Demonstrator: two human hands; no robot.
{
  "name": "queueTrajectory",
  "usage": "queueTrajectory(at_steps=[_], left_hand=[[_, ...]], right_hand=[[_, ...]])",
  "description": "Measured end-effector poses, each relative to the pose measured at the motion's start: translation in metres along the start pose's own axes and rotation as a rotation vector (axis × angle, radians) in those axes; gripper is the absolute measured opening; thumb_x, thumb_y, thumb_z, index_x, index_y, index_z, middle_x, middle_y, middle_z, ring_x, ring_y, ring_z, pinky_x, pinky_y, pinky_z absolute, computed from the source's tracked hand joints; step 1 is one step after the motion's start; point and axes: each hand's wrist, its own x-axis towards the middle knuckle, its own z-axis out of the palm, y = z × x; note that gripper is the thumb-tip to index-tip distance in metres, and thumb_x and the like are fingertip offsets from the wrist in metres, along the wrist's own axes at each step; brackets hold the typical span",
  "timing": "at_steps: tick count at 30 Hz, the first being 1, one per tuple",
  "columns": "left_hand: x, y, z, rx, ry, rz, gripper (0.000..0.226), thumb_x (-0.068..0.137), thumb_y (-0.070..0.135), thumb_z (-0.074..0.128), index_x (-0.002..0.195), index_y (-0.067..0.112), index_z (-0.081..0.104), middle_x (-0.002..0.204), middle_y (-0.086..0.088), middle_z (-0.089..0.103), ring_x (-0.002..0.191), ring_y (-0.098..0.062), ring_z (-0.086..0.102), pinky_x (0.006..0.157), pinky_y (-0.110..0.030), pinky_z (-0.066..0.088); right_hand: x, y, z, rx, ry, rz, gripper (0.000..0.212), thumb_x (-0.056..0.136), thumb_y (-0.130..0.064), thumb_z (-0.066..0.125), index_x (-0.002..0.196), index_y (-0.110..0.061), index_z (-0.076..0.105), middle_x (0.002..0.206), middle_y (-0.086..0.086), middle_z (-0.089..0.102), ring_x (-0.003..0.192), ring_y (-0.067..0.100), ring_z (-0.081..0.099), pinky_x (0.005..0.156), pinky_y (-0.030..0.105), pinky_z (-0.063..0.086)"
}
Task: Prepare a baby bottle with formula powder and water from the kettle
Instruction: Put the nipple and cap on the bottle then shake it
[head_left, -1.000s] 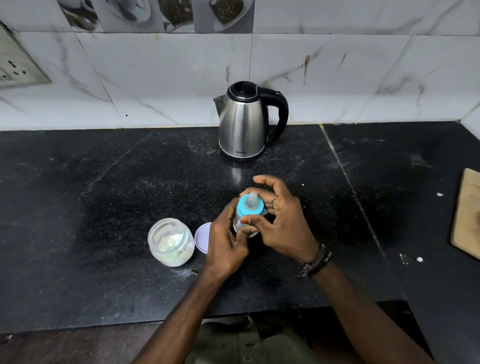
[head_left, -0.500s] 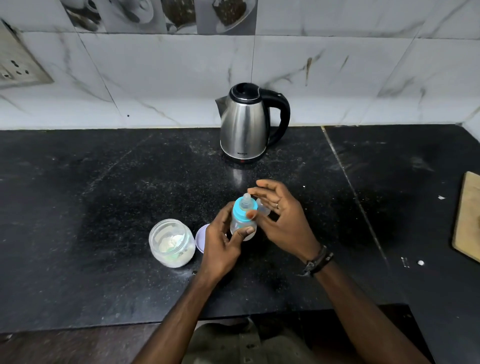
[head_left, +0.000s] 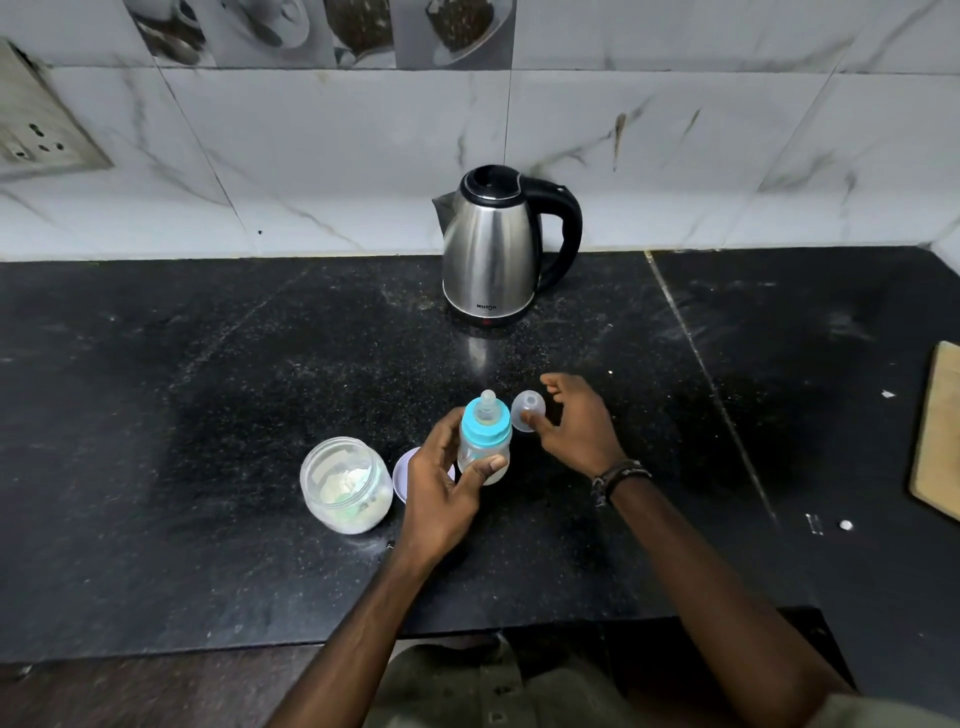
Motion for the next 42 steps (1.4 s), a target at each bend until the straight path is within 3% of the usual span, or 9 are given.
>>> queueTrajectory(at_steps=[3, 9, 14, 19, 24, 32, 37, 40, 42], left_hand=[[-0.001, 0.002, 0.0, 0.008, -0.003, -0.003, 0.055, 0.08, 0.015, 0.078, 0.131, 0.015, 0.059, 0.124, 0.006, 0.07, 0.119, -0.011, 0.065, 0.103, -0.029, 0.05], [0.0, 0.002, 0.0, 0.028, 0.002, 0.005, 0.058, 0.079, 0.017, 0.078, 0.133, 0.011, 0.058, 0.127, 0.004, 0.069, 0.119, -0.008, 0.064, 0.103, -0.025, 0.049], [-0.001, 0.004, 0.0, 0.02, 0.001, 0.012, 0.058, 0.079, 0.016, 0.078, 0.133, 0.008, 0.058, 0.125, 0.004, 0.069, 0.117, -0.003, 0.064, 0.1, -0.019, 0.048], [0.0, 0.007, 0.003, 0.039, -0.014, 0.026, 0.054, 0.083, 0.005, 0.077, 0.13, 0.019, 0.057, 0.12, 0.019, 0.07, 0.115, 0.005, 0.063, 0.097, -0.012, 0.046], [0.0, 0.012, 0.008, 0.023, -0.044, 0.029, 0.057, 0.085, 0.0, 0.076, 0.125, 0.034, 0.056, 0.119, 0.028, 0.069, 0.115, 0.003, 0.063, 0.095, -0.012, 0.046], [0.002, 0.02, 0.012, -0.031, -0.094, 0.063, 0.053, 0.087, -0.001, 0.073, 0.126, 0.032, 0.059, 0.121, 0.016, 0.071, 0.116, -0.008, 0.066, 0.096, -0.018, 0.049], [0.004, 0.022, 0.013, -0.054, -0.115, 0.084, 0.048, 0.089, -0.003, 0.07, 0.131, 0.016, 0.058, 0.126, -0.002, 0.07, 0.12, -0.016, 0.065, 0.099, -0.023, 0.05], [0.004, 0.021, 0.012, -0.056, -0.118, 0.1, 0.046, 0.09, 0.001, 0.07, 0.134, 0.008, 0.057, 0.128, -0.005, 0.069, 0.121, -0.019, 0.065, 0.1, -0.026, 0.049], [0.002, 0.024, 0.012, -0.068, -0.112, 0.098, 0.046, 0.089, 0.004, 0.069, 0.133, 0.01, 0.057, 0.127, -0.003, 0.07, 0.12, -0.017, 0.065, 0.099, -0.024, 0.049]], right_hand=[[0.002, -0.001, 0.012, -0.099, -0.09, 0.011, 0.07, 0.077, -0.038, 0.079, 0.136, -0.014, 0.049, 0.133, 0.011, 0.054, 0.121, 0.03, 0.055, 0.1, 0.043, 0.048], [0.003, 0.002, 0.026, -0.121, -0.045, -0.026, 0.059, 0.083, -0.022, 0.073, 0.136, -0.012, 0.049, 0.134, 0.014, 0.056, 0.122, 0.033, 0.055, 0.1, 0.043, 0.048], [0.006, 0.001, 0.009, 0.184, 0.033, -0.008, 0.055, 0.081, -0.02, 0.079, 0.131, -0.015, 0.056, 0.124, 0.008, 0.064, 0.112, 0.023, 0.063, 0.097, 0.044, 0.054], [-0.002, -0.03, -0.046, 0.557, 0.004, -0.057, 0.052, 0.084, -0.007, 0.077, 0.129, -0.022, 0.056, 0.114, -0.003, 0.069, 0.1, 0.01, 0.068, 0.094, 0.037, 0.057], [-0.021, -0.06, -0.084, 0.746, -0.056, -0.19, 0.055, 0.078, -0.009, 0.082, 0.126, -0.023, 0.057, 0.117, 0.007, 0.071, 0.106, 0.021, 0.07, 0.094, 0.038, 0.056], [-0.036, -0.078, -0.085, 0.529, -0.142, -0.364, 0.061, 0.081, -0.01, 0.081, 0.136, -0.016, 0.055, 0.122, -0.001, 0.069, 0.107, 0.015, 0.069, 0.092, 0.036, 0.057], [-0.038, -0.078, -0.081, 0.375, -0.146, -0.449, 0.058, 0.083, -0.009, 0.078, 0.135, -0.018, 0.056, 0.123, -0.007, 0.066, 0.099, -0.001, 0.064, 0.087, 0.025, 0.055], [-0.037, -0.078, -0.081, 0.316, -0.18, -0.472, 0.058, 0.082, -0.01, 0.077, 0.136, -0.016, 0.057, 0.126, -0.005, 0.067, 0.106, -0.005, 0.062, 0.091, 0.019, 0.05], [-0.036, -0.078, -0.081, 0.313, -0.196, -0.473, 0.058, 0.083, -0.009, 0.077, 0.137, -0.016, 0.056, 0.128, -0.005, 0.067, 0.109, -0.004, 0.062, 0.095, 0.023, 0.051]])
